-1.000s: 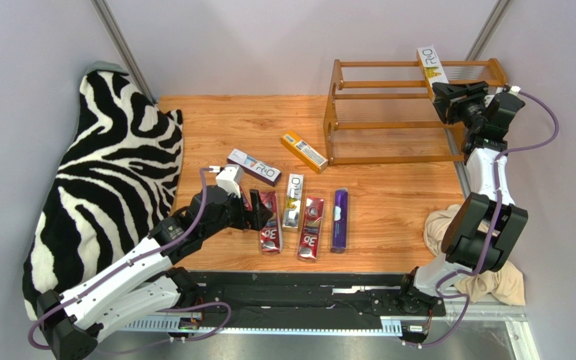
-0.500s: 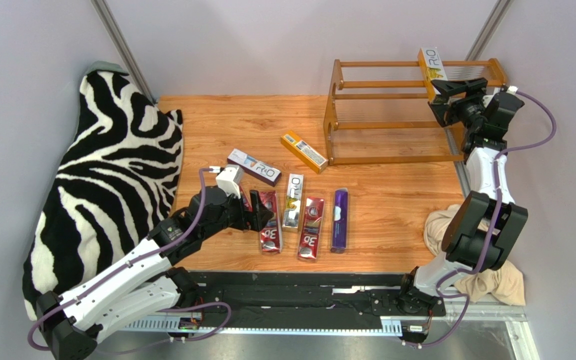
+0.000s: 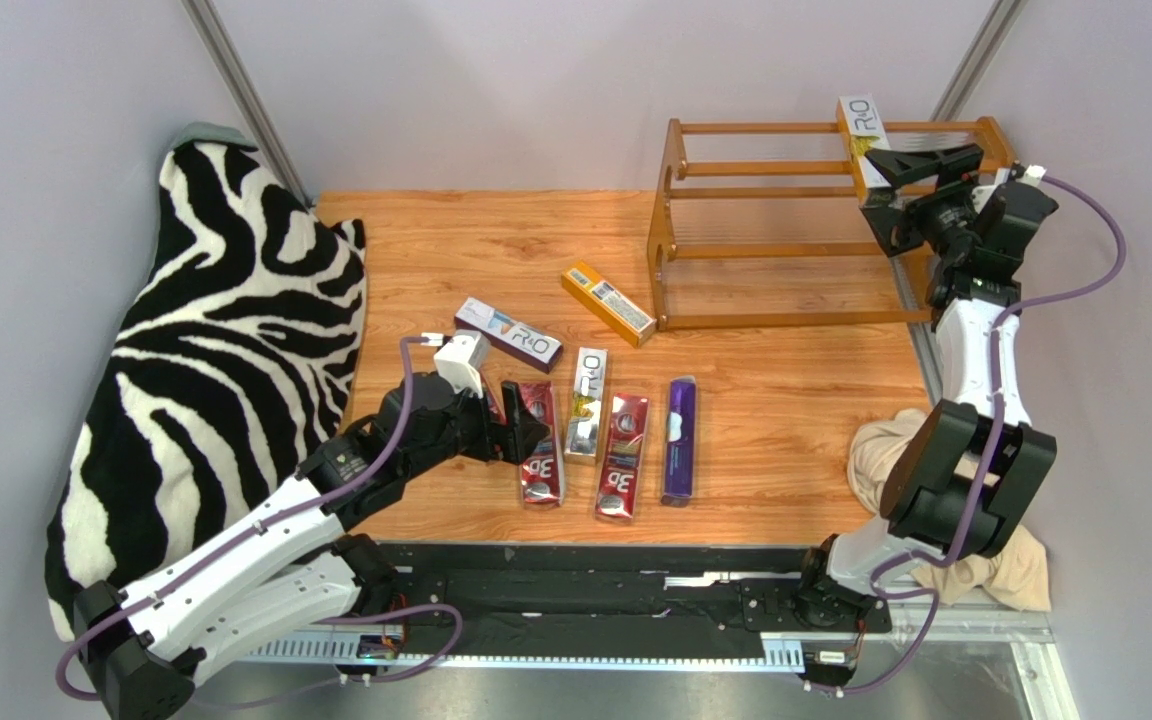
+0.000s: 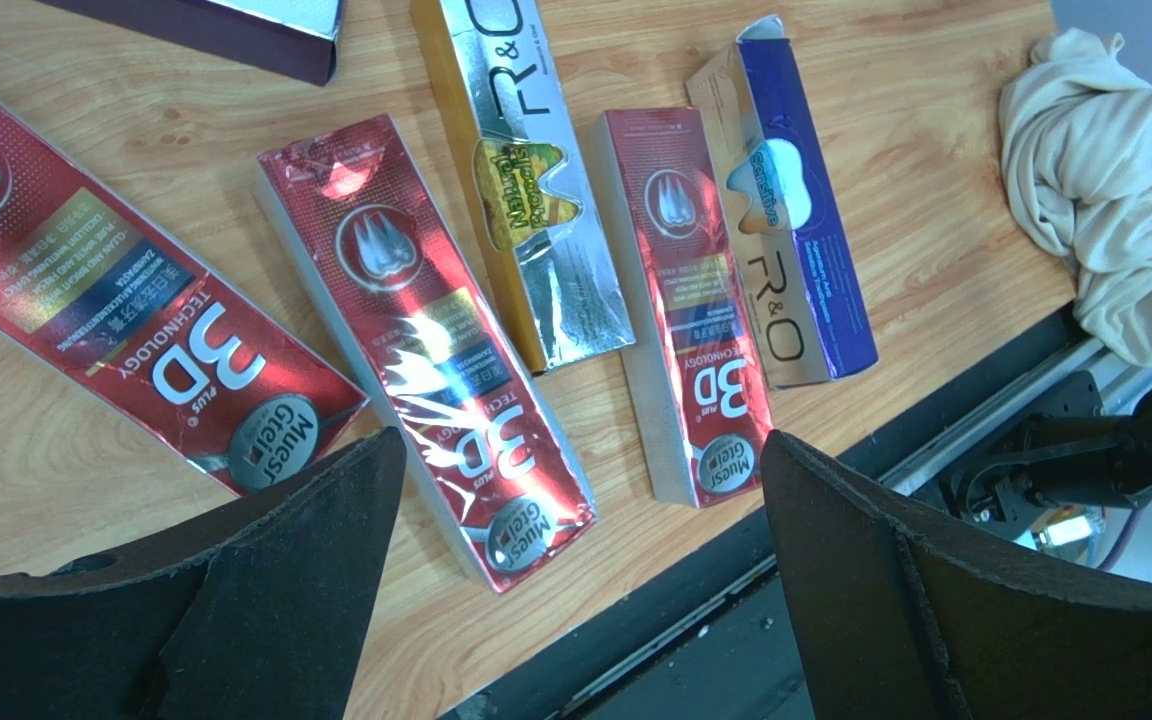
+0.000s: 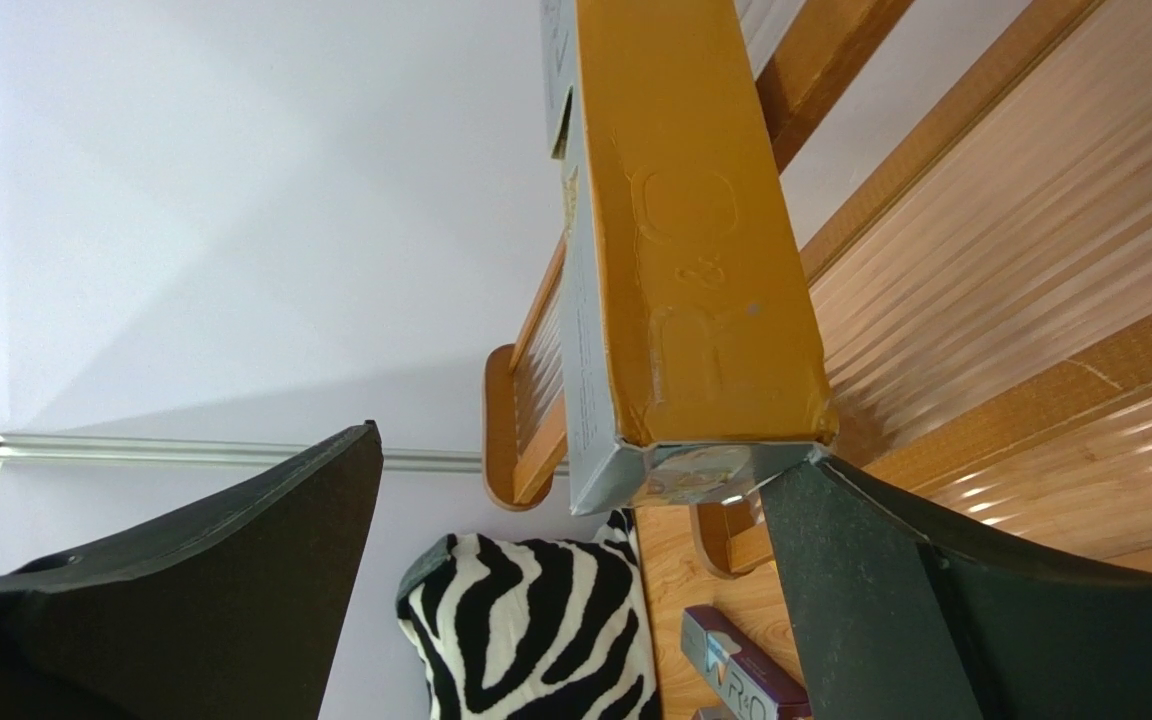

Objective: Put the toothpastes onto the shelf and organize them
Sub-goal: Place the toothpaste on the shelf.

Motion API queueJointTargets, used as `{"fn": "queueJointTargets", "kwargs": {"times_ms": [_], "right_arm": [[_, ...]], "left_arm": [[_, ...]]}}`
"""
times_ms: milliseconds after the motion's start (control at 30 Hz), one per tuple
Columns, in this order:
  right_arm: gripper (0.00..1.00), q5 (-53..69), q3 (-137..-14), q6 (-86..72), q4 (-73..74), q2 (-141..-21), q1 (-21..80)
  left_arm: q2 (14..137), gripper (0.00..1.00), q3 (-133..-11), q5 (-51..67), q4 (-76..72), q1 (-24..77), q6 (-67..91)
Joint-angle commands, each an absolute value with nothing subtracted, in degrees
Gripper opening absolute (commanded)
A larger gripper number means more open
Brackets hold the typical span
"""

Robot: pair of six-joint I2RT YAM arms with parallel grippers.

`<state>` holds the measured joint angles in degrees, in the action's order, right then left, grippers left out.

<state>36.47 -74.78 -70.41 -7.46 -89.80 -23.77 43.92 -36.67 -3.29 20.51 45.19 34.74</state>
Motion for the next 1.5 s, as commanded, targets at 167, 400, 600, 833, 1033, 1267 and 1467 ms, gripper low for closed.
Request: {"fn": "queueJointTargets", "kwargs": {"times_ms": [167, 400, 600, 833, 1033, 1267, 1467], "right_arm": [[1.0, 35.33, -70.93, -67.94, -4.22, -81.57, -23.91], [1.0, 35.86, -72.24, -67.15, -2.55, -83.75, -23.91], [0.99, 36.21, -75.75, -67.06, -1.14, -86.65, -24.08], [0.97, 36.65, -78.48, -67.85, -0.88, -89.64, -24.08], [0.96, 37.09, -81.12, -69.61, -1.76, -91.93, -24.17], [0.95, 37.0, -85.07, -70.22, -0.71, -94.3, -24.17], [0.94, 37.0, -87.45, -70.93, -0.35, -96.77, -24.0]], "left_arm": [[42.98, 0.97, -35.86, -2.46, 19.07, 45.18, 33.93], [42.19, 0.97, -35.68, -2.55, 19.6, 45.26, 33.92], [41.84, 0.97, -35.33, -2.64, 19.6, 45.18, 34.01], [42.27, 0.97, -35.07, -2.99, 19.51, 45.18, 33.93], [42.89, 0.97, -34.28, -2.99, 18.81, 45.18, 34.19], [43.68, 0.97, -33.75, -2.9, 18.19, 45.26, 34.37], [44.38, 0.97, -33.49, -2.81, 17.67, 45.26, 34.54]]}}
